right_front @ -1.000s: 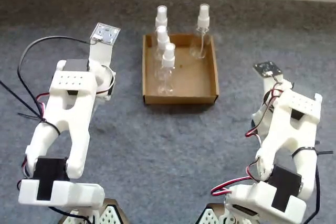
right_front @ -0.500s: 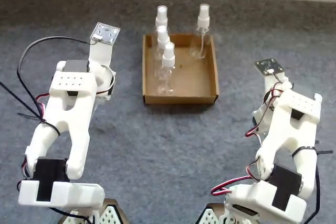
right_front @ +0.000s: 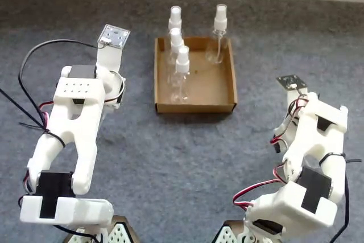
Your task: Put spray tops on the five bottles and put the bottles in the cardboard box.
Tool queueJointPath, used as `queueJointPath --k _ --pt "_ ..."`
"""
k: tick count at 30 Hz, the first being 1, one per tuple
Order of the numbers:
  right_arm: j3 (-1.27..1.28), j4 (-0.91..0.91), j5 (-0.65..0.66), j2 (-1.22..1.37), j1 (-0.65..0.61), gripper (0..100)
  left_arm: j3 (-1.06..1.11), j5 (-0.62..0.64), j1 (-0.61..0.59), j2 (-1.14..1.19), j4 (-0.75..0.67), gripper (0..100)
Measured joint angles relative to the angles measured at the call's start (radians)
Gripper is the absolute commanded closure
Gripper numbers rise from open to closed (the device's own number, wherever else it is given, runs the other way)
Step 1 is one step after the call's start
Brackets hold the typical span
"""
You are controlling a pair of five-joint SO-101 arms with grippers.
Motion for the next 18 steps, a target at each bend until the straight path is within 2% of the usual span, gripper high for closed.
queueJointPath --k 7,9,13,18 --pt "0.000 0.000 0.068 0.000 0.003 78.9 0.000 0.000 0.000 0.000 0.000 100" --pt "0.000 0.000 0.068 0.000 0.005 82.5 0.000 0.000 0.000 0.000 0.000 100" --pt "0.000 0.000 0.068 0.000 0.005 98.8 0.000 0.000 0.000 0.000 0.000 100" --pt "0.000 0.000 0.068 0.000 0.037 99.5 0.000 0.000 0.000 0.000 0.000 100"
